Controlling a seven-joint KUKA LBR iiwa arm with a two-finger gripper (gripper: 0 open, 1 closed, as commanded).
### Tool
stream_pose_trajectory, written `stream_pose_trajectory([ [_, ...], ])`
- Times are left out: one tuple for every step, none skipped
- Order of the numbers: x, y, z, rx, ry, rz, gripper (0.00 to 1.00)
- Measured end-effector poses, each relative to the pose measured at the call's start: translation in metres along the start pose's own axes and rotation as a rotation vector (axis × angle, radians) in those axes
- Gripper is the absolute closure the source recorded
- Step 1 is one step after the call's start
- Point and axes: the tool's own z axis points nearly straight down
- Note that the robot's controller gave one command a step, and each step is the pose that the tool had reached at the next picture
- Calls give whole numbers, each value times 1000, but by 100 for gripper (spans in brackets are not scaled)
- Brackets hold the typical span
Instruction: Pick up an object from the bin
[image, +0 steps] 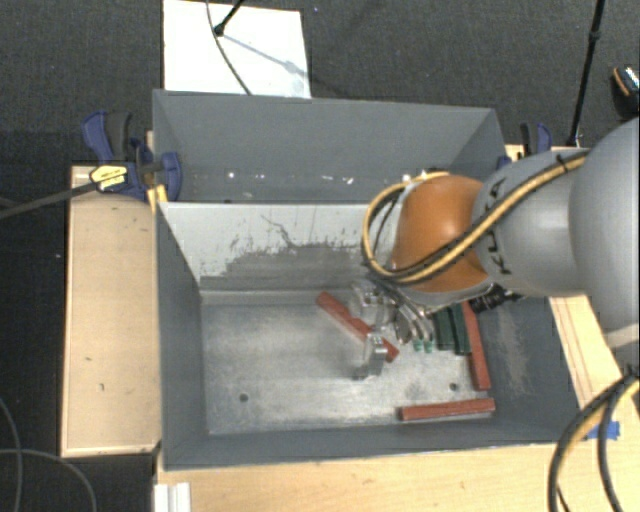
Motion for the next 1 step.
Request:
stream_pose_trajectory([
  [-8, 21, -34, -5, -4, 126, 0],
])
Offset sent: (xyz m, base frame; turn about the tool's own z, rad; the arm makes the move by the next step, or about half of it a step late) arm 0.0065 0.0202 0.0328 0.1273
